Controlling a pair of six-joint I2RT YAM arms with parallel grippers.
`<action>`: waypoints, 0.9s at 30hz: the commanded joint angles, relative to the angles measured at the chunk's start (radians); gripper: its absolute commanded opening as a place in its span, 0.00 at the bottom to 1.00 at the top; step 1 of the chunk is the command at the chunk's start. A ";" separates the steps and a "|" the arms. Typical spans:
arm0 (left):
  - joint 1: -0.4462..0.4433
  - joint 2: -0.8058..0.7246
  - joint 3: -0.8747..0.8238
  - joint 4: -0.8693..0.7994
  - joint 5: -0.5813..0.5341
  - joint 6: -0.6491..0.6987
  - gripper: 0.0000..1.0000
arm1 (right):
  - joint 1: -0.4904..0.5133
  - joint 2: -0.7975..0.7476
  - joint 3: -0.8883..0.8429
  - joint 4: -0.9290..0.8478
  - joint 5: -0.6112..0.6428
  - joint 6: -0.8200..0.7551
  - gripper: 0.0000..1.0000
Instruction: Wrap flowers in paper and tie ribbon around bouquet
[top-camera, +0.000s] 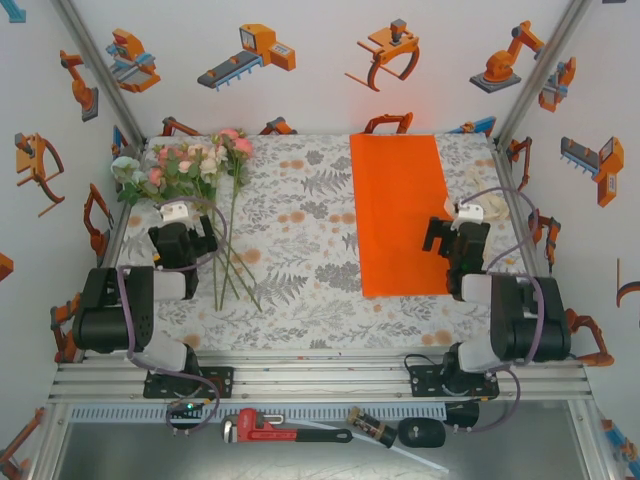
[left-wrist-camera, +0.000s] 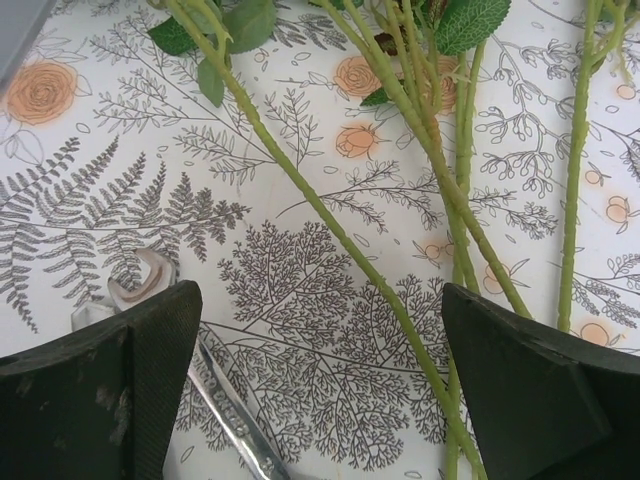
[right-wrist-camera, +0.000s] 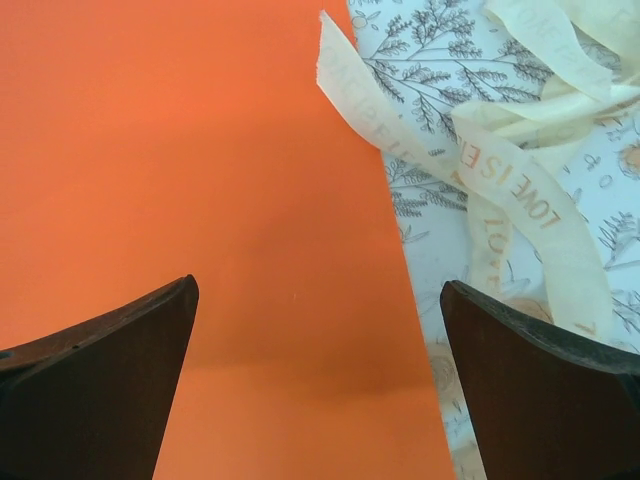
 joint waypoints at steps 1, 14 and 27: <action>-0.043 -0.196 0.022 -0.167 -0.108 -0.007 0.97 | 0.006 -0.146 0.146 -0.385 0.012 0.208 0.99; -0.409 -0.120 0.667 -0.983 0.181 -0.494 0.95 | -0.015 0.037 0.424 -0.878 -0.157 0.387 0.99; -0.750 0.452 1.028 -0.980 0.321 -0.482 0.81 | -0.260 0.039 0.282 -0.855 -0.166 0.410 0.99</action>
